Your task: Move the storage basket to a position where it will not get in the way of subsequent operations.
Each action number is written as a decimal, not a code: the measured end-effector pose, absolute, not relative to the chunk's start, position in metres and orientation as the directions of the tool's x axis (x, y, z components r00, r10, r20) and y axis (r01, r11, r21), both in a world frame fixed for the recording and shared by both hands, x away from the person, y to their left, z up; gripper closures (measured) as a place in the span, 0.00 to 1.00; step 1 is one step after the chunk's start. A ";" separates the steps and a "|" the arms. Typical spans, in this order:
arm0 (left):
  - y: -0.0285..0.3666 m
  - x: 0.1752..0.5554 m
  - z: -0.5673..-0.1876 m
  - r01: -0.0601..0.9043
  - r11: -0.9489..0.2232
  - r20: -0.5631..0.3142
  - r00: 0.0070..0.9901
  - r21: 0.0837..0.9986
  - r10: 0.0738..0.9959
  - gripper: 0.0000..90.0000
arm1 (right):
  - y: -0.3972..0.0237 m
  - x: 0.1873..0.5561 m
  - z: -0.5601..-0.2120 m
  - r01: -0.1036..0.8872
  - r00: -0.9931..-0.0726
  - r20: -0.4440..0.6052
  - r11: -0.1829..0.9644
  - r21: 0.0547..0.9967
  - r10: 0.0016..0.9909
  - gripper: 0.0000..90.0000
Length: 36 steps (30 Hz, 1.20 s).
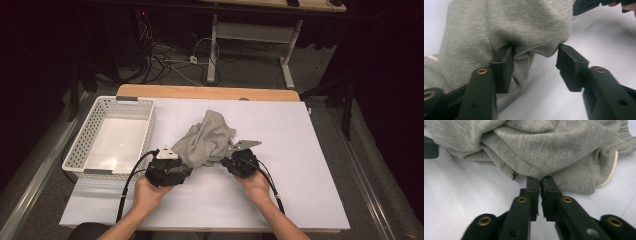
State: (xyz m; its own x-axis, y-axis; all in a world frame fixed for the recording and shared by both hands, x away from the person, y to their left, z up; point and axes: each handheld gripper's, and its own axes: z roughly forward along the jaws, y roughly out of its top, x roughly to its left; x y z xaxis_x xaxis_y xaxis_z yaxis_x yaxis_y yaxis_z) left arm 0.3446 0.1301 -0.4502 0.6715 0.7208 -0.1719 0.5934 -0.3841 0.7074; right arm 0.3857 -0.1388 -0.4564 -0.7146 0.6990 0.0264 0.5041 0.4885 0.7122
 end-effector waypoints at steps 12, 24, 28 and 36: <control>0.124 0.350 -0.448 0.606 -0.408 -0.203 0.693 0.683 0.692 0.92 | -0.160 0.376 -0.437 0.480 -0.733 0.041 0.473 0.738 0.679 0.98; 0.140 0.338 -0.416 0.538 -0.328 -0.228 0.725 0.776 0.650 0.94 | -0.193 0.369 -0.414 0.470 -0.699 0.020 0.438 0.766 0.715 0.98; 0.140 0.345 -0.425 0.566 -0.331 -0.238 0.707 0.755 0.666 0.94 | -0.201 0.376 -0.422 0.504 -0.669 0.032 0.423 0.753 0.742 0.98; 0.137 0.350 -0.436 0.581 -0.347 -0.236 0.700 0.736 0.674 0.93 | -0.195 0.371 -0.440 0.540 -0.664 0.048 0.434 0.721 0.747 0.83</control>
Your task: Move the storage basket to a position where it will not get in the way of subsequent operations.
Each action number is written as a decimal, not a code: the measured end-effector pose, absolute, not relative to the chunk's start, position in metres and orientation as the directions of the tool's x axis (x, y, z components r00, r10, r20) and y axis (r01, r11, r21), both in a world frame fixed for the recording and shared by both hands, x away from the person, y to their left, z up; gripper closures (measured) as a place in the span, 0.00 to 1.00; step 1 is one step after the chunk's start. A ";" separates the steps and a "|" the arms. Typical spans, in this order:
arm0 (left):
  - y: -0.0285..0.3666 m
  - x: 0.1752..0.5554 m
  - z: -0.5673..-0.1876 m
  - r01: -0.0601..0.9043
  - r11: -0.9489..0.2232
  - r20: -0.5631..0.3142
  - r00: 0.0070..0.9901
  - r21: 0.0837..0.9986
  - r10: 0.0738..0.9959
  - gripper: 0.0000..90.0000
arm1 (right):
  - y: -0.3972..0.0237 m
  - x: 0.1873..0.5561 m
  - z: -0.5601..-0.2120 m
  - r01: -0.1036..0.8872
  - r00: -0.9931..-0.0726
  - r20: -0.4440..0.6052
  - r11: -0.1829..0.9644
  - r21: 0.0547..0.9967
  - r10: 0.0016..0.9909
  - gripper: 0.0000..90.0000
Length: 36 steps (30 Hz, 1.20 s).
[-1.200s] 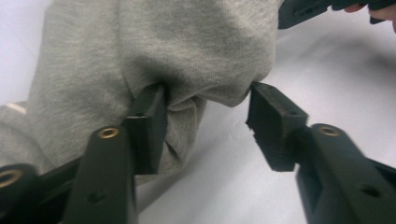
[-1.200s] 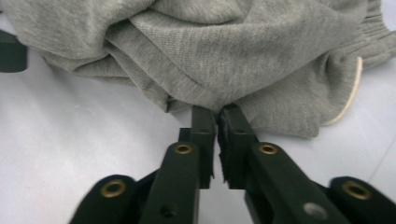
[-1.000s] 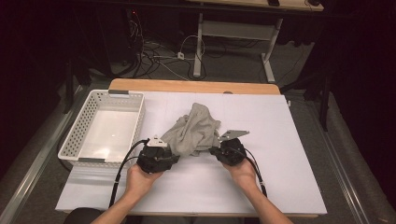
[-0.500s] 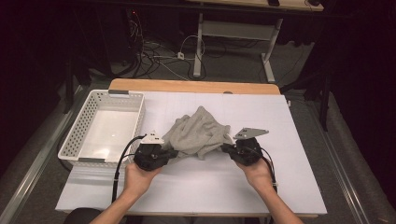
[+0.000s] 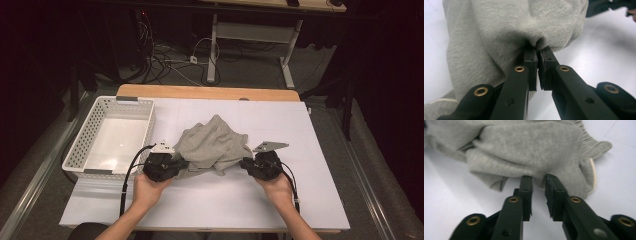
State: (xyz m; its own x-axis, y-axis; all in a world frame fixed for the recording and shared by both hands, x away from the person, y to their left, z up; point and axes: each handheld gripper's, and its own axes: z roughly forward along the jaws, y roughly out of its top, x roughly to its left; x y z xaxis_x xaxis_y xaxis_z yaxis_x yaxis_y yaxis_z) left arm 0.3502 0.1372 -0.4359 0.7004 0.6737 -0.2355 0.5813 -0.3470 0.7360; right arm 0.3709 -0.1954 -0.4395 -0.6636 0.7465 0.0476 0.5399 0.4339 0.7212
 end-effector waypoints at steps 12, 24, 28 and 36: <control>0.136 0.349 -0.436 0.579 -0.346 -0.232 0.700 0.739 0.675 0.91 | -0.169 0.334 -0.449 0.498 -0.743 0.022 0.531 0.685 0.669 0.74; 0.135 0.348 -0.436 0.570 -0.355 -0.221 0.706 0.741 0.673 0.87 | -0.125 0.351 -0.462 0.490 -0.752 -0.021 0.579 0.652 0.659 0.82; 0.135 0.349 -0.436 0.577 -0.354 -0.233 0.707 0.736 0.667 0.88 | -0.130 0.349 -0.457 0.468 -0.763 -0.033 0.587 0.661 0.646 1.00; 0.136 0.345 -0.428 0.549 -0.346 -0.223 0.722 0.761 0.655 0.93 | -0.146 0.339 -0.436 0.437 -0.770 -0.026 0.557 0.706 0.638 1.00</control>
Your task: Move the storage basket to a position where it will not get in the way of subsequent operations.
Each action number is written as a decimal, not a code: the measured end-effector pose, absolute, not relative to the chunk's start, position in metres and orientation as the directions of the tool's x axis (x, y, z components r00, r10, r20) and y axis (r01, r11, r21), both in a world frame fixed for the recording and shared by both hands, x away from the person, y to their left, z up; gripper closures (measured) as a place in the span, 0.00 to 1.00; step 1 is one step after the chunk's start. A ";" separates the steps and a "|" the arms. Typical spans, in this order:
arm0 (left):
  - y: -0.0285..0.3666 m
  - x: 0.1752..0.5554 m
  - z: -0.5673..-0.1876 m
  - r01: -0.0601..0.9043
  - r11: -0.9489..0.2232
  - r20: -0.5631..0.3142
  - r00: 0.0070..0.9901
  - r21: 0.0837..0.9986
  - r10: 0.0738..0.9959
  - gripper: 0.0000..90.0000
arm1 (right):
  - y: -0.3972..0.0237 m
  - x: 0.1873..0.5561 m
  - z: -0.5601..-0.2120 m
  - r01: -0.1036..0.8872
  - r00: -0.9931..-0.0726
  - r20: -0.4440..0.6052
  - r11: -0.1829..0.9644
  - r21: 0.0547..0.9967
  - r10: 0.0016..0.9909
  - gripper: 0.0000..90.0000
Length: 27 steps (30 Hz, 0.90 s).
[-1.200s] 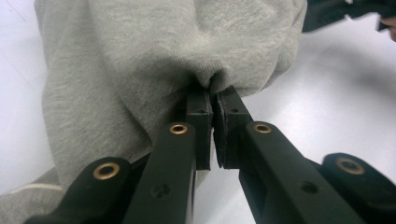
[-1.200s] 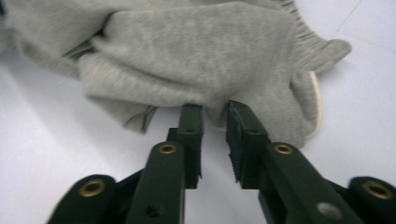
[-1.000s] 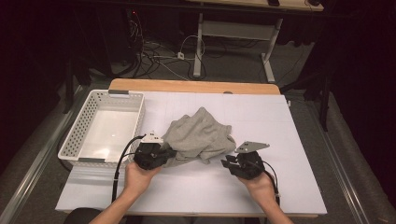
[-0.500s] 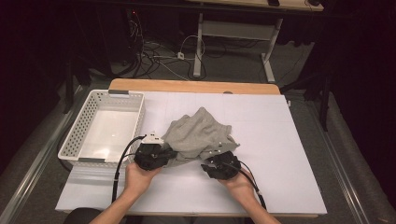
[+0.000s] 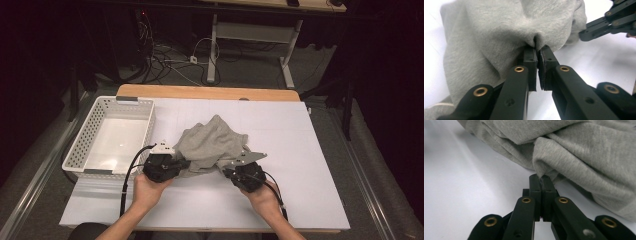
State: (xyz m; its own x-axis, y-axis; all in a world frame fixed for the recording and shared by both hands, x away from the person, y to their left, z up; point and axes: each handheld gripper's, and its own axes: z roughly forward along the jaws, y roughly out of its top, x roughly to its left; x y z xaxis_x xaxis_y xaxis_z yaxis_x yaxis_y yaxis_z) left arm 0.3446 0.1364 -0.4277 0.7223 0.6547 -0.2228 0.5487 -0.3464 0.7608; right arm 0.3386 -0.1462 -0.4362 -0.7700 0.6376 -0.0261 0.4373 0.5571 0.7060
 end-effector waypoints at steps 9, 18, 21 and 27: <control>0.149 0.345 -0.417 0.536 -0.272 -0.236 0.696 0.799 0.679 0.93 | -0.182 0.322 -0.412 0.422 -0.757 -0.007 0.497 0.758 0.653 1.00; 0.140 0.351 -0.426 0.540 -0.323 -0.186 0.687 0.777 0.702 0.92 | -0.214 0.330 -0.429 0.516 -0.692 0.028 0.468 0.717 0.721 1.00; 0.137 0.350 -0.428 0.538 -0.338 -0.176 0.692 0.772 0.700 0.92 | -0.214 0.334 -0.435 0.538 -0.686 0.053 0.457 0.709 0.726 0.99; 0.137 0.350 -0.431 0.547 -0.341 -0.189 0.696 0.765 0.693 0.91 | -0.207 0.320 -0.429 0.512 -0.706 0.040 0.471 0.719 0.707 0.85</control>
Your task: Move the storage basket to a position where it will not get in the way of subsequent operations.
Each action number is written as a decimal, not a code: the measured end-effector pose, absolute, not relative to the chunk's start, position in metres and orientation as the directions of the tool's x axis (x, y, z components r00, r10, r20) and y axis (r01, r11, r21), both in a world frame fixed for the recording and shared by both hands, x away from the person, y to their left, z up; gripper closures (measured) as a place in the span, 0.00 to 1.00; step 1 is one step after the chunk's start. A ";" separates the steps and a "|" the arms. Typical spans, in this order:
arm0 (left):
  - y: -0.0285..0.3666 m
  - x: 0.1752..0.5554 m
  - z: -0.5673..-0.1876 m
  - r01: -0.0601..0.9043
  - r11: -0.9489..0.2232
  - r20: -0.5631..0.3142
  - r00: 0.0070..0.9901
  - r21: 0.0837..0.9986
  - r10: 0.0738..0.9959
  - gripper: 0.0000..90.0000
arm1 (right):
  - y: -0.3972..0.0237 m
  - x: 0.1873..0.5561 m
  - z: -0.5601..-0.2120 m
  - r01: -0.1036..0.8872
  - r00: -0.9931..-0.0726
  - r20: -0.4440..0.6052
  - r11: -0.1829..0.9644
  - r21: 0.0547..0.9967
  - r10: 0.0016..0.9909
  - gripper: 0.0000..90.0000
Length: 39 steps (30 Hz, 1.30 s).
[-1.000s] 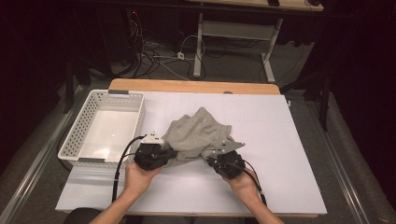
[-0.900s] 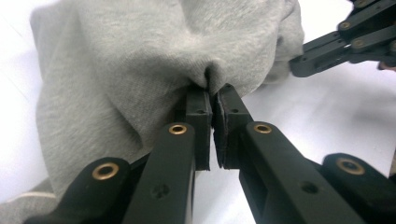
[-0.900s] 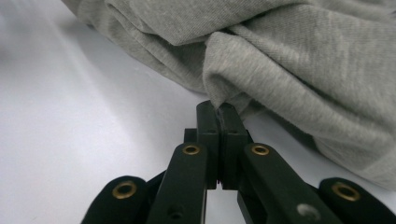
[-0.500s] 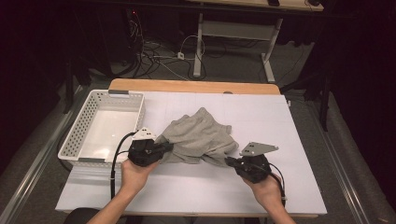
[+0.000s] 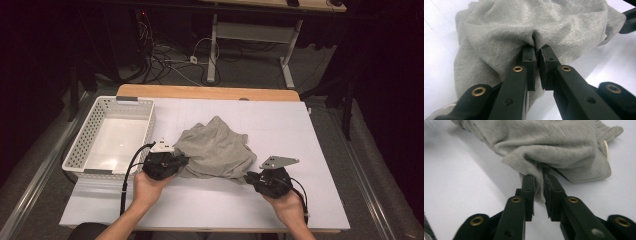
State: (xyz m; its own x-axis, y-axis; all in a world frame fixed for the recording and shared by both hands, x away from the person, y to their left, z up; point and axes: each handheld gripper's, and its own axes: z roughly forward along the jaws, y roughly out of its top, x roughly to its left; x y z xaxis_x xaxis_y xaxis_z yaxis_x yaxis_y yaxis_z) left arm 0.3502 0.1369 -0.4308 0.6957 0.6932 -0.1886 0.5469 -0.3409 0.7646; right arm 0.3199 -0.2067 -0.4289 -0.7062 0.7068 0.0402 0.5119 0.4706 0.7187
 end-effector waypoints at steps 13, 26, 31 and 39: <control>0.134 0.350 -0.431 0.544 -0.348 -0.191 0.704 0.763 0.684 0.91 | -0.173 0.317 -0.428 0.452 -0.777 0.008 0.550 0.702 0.629 0.85; 0.123 0.370 -0.426 0.538 -0.340 -0.179 0.696 0.772 0.695 0.91 | -0.172 0.364 -0.438 0.499 -0.709 -0.004 0.505 0.705 0.705 0.86; 0.112 0.386 -0.432 0.551 -0.357 -0.158 0.679 0.754 0.717 0.91 | -0.176 0.372 -0.441 0.507 -0.693 0.000 0.488 0.710 0.721 0.86; 0.102 0.386 -0.435 0.559 -0.398 -0.145 0.693 0.728 0.706 0.82 | -0.177 0.376 -0.446 0.517 -0.684 0.003 0.482 0.707 0.729 0.86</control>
